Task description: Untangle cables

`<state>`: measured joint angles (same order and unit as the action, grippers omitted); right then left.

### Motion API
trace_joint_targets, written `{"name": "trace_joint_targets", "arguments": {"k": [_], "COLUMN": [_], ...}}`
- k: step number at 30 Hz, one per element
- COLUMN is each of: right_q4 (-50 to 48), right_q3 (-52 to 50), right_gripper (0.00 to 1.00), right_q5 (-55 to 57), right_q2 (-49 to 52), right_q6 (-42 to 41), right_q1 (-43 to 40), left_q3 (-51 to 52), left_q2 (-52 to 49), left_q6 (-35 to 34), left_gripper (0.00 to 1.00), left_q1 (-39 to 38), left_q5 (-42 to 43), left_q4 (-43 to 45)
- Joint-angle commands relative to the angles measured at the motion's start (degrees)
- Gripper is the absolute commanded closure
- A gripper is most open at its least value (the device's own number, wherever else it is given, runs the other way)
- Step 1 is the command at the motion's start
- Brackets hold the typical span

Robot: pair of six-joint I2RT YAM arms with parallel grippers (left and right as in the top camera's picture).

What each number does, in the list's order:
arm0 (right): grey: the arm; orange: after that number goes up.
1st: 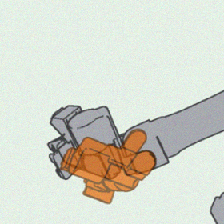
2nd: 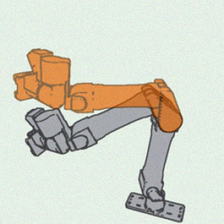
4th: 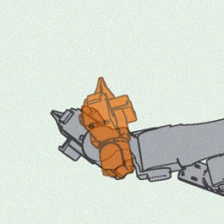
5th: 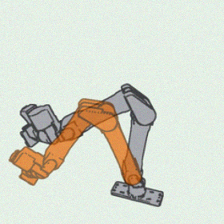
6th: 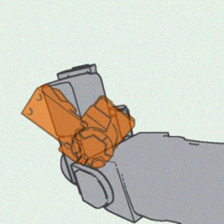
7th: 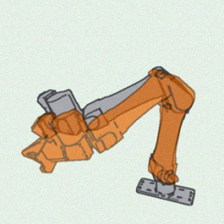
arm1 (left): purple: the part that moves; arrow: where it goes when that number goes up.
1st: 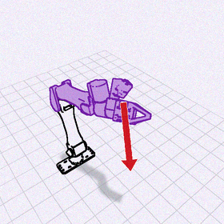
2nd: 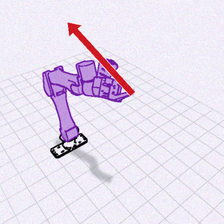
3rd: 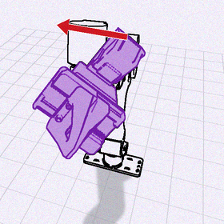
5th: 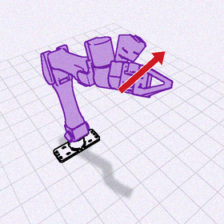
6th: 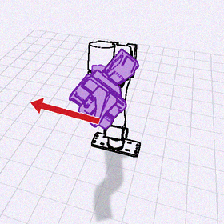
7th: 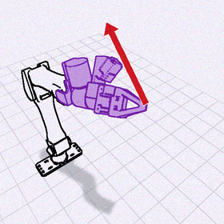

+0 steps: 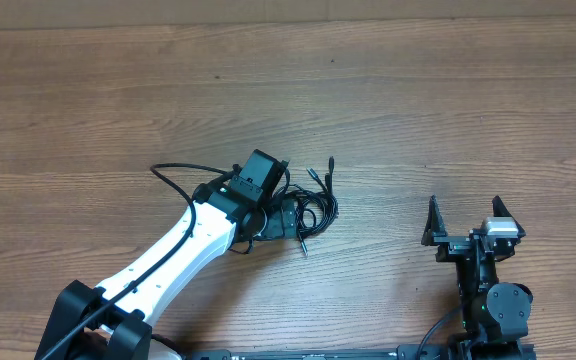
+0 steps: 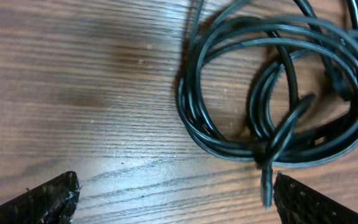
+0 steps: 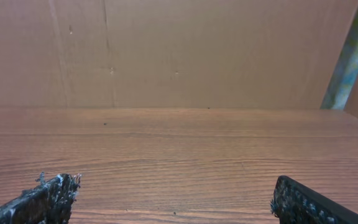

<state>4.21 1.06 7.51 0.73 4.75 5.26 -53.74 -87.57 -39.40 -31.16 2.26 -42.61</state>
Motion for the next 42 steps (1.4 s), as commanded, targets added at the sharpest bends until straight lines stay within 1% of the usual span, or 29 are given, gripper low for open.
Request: {"name": "trace_joint_targets", "arguments": {"k": [1,3,5,8,9,10,11,15,17,19,20,24,26,29,35,38,42], "right_q4": [-0.20,-0.20,-0.20,-0.20,-0.20,-0.20,-0.20,-0.20,-0.20,-0.20,-0.20,-0.20,-0.20,-0.20,-0.20,-0.20,-0.20], "right_q3": [-0.57,-0.57,-0.57,-0.57,-0.57,-0.57,-0.57,-0.57,-0.57,-0.57,-0.57,-0.57,-0.57,-0.57,-0.57,-0.57,-0.57], "right_gripper": [0.00,0.00,0.00,0.00,0.00,0.00,0.00,0.00,0.00,0.00,0.00,0.00,0.00,0.00,0.00,0.00,0.00], "right_q5": [0.37,0.37,0.37,0.37,0.37,0.37,0.37,0.37,0.37,0.37,0.37,0.37,0.37,0.37,0.37,0.37,0.37], "right_q2": [-0.50,-0.50,-0.50,-0.50,-0.50,-0.50,-0.50,-0.50,-0.50,-0.50,-0.50,-0.50,-0.50,-0.50,-0.50,-0.50,-0.50], "right_q6": [0.24,0.24,0.24,0.24,0.24,0.24,0.24,0.24,0.24,0.24,0.24,0.24,0.24,0.24,0.24,0.22,0.24], "right_q1": [0.09,0.09,0.09,0.09,0.09,0.09,0.09,0.09,0.09,0.09,0.09,0.09,0.09,0.09,0.09,0.09,0.09], "left_q3": [-1.16,-1.16,-1.16,-1.14,-1.14,-1.11,-1.11,-1.05,-1.05,-1.05,-1.05,-1.07,-1.07,-1.07,-1.07,-1.07,-1.07], "left_q2": [-0.50,-0.50,-0.50,-0.50,-0.50,-0.57,-0.66,-1.95,-3.15,-4.72,-5.60,-9.03,-9.84,-9.94,-10.71,-11.56,-11.91], "left_q6": [-10.19,-12.15,-11.96,-12.04,-12.07,-12.33,-13.25,-20.17,-21.81,-22.36,-22.60,-22.60,-22.82,-25.05,-25.64,-27.76,-27.96], "left_gripper": [0.01,0.01,0.01,0.00,0.04,0.17,0.22,0.26,0.23,0.16,0.13,0.07,0.07,0.06,0.02,0.02,0.03], "left_q1": [-0.15,-0.17,-0.17,-0.15,-0.15,-0.15,-0.17,-0.48,-0.52,-0.59,-0.59,-0.76,-0.74,-0.74,-0.79,-0.79,-0.81], "left_q5": [-2.69,-1.33,0.76,-0.04,-0.87,-1.49,-1.64,-1.64,-1.64,-1.64,-1.64,-1.46,-1.18,-1.46,-2.78,-2.89,-3.43], "left_q4": [0.68,2.82,2.86,3.15,3.52,3.69,3.65,2.14,1.86,1.95,1.95,2.91,3.63,3.61,3.65,4.11,5.88]}}
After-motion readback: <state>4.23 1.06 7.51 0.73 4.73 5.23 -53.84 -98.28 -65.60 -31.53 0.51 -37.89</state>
